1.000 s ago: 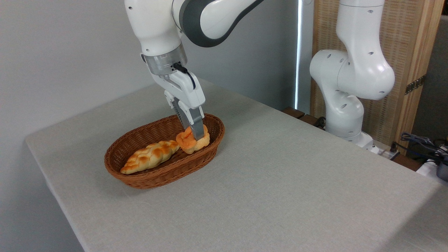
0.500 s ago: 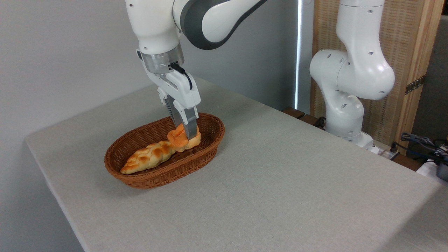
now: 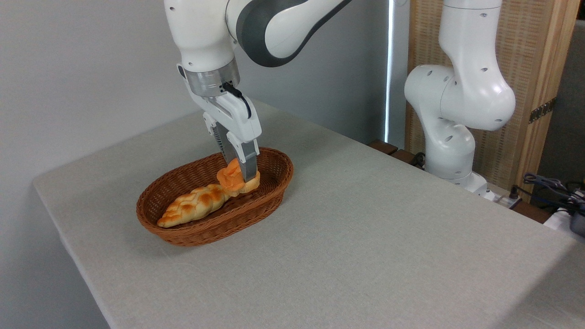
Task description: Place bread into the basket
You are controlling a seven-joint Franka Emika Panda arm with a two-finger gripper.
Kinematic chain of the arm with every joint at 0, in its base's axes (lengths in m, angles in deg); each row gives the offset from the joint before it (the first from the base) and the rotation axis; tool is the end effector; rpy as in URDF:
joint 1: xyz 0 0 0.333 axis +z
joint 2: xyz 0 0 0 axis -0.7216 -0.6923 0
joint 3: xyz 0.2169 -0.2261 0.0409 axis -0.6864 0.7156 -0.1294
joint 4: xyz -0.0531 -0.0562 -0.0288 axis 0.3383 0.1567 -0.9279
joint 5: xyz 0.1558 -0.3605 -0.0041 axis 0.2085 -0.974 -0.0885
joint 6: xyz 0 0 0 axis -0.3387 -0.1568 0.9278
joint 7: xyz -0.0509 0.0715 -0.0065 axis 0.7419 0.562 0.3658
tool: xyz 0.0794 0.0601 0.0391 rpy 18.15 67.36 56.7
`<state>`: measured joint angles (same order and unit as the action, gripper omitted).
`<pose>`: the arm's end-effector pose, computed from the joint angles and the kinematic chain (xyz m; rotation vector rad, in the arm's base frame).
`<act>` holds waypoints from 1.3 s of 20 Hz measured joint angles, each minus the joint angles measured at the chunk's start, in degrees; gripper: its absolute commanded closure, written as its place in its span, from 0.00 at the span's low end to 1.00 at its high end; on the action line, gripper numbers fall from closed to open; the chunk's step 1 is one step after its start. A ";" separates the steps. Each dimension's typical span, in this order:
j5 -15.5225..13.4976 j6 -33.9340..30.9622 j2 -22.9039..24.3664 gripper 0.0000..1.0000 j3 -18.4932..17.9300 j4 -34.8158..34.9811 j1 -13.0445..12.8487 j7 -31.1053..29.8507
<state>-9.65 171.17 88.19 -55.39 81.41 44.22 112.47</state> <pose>0.4980 -0.1590 0.4900 2.7455 -1.2009 -0.0606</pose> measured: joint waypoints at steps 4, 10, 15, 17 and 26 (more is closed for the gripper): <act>0.00 0.12 0.00 0.00 0.00 0.00 0.00 0.00; 0.00 0.45 0.05 0.00 -0.02 -0.11 0.00 0.00; 0.08 -0.26 0.19 0.00 -1.85 -4.17 0.17 0.00; 1.08 -4.40 -0.62 0.00 -3.66 -8.52 0.24 1.10; 4.78 -11.31 -4.41 0.00 -12.26 -21.23 0.16 6.41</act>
<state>-4.86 159.87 83.77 -67.64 60.18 44.38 118.88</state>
